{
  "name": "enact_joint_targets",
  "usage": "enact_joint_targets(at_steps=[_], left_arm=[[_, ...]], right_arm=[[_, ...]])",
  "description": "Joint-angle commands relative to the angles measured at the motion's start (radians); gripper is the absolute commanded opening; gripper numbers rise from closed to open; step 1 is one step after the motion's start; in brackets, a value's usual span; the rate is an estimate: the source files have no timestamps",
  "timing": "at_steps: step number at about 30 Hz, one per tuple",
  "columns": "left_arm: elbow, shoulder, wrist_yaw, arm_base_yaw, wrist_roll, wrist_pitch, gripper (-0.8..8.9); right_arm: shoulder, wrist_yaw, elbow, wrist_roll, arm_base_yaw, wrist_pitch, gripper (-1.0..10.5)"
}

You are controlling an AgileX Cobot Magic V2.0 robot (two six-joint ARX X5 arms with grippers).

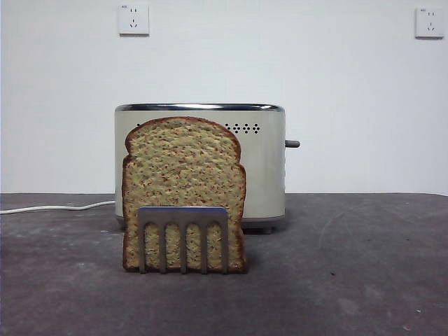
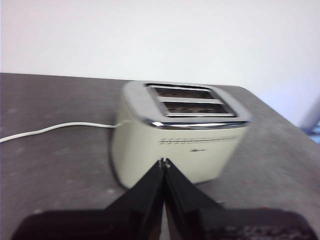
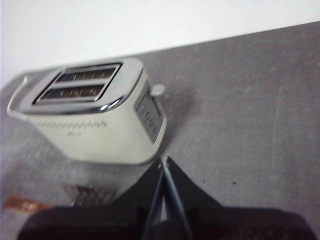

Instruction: Pick up a slice of bread from the rack,put the bread on the toaster,press the button

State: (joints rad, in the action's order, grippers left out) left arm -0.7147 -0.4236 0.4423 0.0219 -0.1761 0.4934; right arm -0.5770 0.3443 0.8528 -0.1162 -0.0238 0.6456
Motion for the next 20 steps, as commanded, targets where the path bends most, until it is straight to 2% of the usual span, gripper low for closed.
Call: enact_joint_targets(at_steps=[1,6,10,17,18,20], left_arm=[[-0.080,-0.038,0.040,-0.023,0.061,0.049,-0.07],[-0.211,-0.097,0.064,-0.072,0.144,0.188,-0.08],[-0.282,-0.121,0.065,-0.109,0.210,0.290,-0.08],[-0.307,-0.126,0.064,-0.142,0.256,0.370,0.04],[-0.307,-0.126,0.064,-0.142,0.256,0.368,0.62],[-0.307,-0.130,0.064,-0.142,0.256,0.363,4.62]], right_arm=[[-0.053,0.026,0.106,0.101,-0.023,0.095,-0.1],[-0.146,0.075,0.264,0.172,-0.064,0.270,-0.1],[-0.197,0.080,0.338,0.222,-0.089,0.386,-0.1],[-0.211,0.076,0.349,0.230,-0.128,0.411,-0.1],[-0.211,0.077,0.349,0.230,-0.132,0.411,-0.1],[-0.211,0.076,0.349,0.230,-0.142,0.411,-0.1]])
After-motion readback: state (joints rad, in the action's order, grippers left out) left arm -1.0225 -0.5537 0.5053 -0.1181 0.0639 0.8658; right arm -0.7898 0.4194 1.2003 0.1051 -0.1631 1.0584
